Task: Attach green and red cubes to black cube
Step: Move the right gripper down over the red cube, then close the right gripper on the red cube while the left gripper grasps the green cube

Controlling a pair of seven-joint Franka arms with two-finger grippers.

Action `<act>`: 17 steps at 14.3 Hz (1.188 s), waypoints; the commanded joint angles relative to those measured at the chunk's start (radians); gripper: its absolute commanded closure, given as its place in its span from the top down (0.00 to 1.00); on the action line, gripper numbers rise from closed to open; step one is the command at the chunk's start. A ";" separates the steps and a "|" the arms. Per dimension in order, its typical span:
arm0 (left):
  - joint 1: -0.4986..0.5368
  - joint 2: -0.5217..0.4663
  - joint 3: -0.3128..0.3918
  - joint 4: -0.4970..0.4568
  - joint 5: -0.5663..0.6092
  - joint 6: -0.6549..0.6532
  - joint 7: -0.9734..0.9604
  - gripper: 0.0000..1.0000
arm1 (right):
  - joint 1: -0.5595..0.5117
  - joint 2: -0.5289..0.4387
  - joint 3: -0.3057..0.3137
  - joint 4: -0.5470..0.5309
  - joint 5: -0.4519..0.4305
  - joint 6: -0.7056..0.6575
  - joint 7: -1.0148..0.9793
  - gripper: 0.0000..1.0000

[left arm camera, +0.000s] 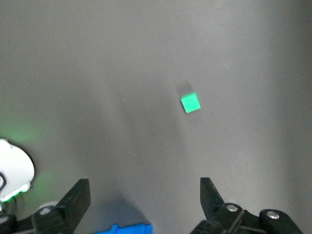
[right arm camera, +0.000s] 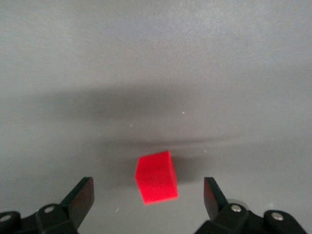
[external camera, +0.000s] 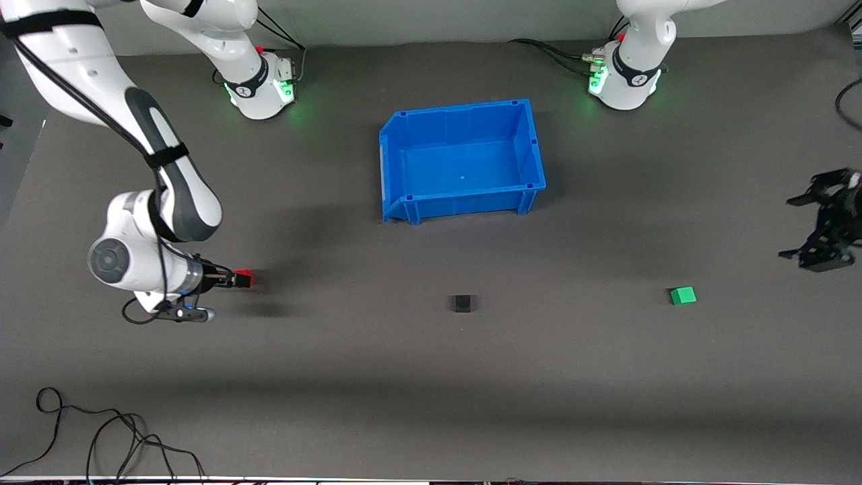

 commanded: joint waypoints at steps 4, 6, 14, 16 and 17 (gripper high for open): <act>0.004 0.074 -0.005 -0.134 -0.003 0.275 -0.126 1.00 | 0.003 0.069 -0.016 -0.021 -0.040 0.149 -0.025 0.89; 0.004 0.107 -0.005 -0.189 -0.003 0.388 -0.132 1.00 | 0.007 0.077 -0.016 -0.028 -0.040 0.149 -0.019 0.82; 0.002 0.262 -0.003 -0.223 0.069 0.553 -0.362 1.00 | 0.003 0.053 -0.016 -0.064 -0.040 0.113 -0.024 0.81; 0.002 0.279 -0.003 -0.239 0.071 0.597 -0.405 1.00 | 0.001 0.031 -0.016 -0.068 -0.038 0.103 -0.019 0.63; -0.001 0.281 -0.003 -0.258 0.071 0.619 -0.408 1.00 | -0.003 0.026 -0.016 -0.073 -0.038 0.106 -0.021 0.25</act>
